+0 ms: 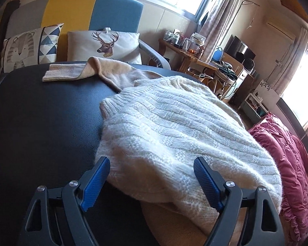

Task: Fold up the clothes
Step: 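Move the right tool toward the cream knit sweater's edge, then grasp the sweater edge with the right tool and lift it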

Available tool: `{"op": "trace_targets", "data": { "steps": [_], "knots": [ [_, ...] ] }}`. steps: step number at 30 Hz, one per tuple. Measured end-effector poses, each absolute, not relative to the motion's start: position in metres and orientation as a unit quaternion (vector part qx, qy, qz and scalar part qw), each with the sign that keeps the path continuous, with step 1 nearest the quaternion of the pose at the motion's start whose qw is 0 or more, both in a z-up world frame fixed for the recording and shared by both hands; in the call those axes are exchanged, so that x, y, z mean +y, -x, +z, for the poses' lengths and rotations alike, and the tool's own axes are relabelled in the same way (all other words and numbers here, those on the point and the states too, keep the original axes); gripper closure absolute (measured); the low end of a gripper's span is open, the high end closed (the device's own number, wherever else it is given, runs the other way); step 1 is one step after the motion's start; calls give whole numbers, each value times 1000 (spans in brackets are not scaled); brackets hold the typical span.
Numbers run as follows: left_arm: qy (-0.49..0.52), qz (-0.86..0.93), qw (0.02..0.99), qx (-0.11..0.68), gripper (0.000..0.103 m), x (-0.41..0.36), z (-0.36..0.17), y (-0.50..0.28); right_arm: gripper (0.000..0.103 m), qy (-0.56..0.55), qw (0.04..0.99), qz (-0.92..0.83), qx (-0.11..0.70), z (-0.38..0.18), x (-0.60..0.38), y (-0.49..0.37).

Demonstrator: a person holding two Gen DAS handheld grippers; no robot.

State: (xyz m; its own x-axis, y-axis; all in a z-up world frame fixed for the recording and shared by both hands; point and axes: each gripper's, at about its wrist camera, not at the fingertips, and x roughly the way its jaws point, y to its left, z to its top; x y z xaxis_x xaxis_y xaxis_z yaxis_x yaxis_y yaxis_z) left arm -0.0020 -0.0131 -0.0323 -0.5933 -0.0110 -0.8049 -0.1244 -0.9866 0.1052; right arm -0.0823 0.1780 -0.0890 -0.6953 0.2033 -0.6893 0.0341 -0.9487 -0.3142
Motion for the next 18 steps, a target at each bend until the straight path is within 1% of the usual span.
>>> {"op": "trace_targets", "data": {
  "steps": [4,8,13,15,16,18],
  "knots": [
    [456,886,36,72,21,-11,-36,2,20,376,45,916,-136,-86,180,77],
    [455,885,38,85,21,-7,-40,-2,20,388,59,909,-145,-93,180,84],
    [465,880,40,84,21,-6,-45,-5,20,398,78,901,-155,-107,185,93],
    [466,880,39,87,21,-5,-46,-6,21,397,76,903,-149,-110,189,93],
    [466,879,37,89,21,-4,-47,-6,24,397,75,903,-145,-111,190,93],
    [469,878,37,86,21,-5,-48,-5,26,398,74,905,-134,-113,194,93]
  ]
}}
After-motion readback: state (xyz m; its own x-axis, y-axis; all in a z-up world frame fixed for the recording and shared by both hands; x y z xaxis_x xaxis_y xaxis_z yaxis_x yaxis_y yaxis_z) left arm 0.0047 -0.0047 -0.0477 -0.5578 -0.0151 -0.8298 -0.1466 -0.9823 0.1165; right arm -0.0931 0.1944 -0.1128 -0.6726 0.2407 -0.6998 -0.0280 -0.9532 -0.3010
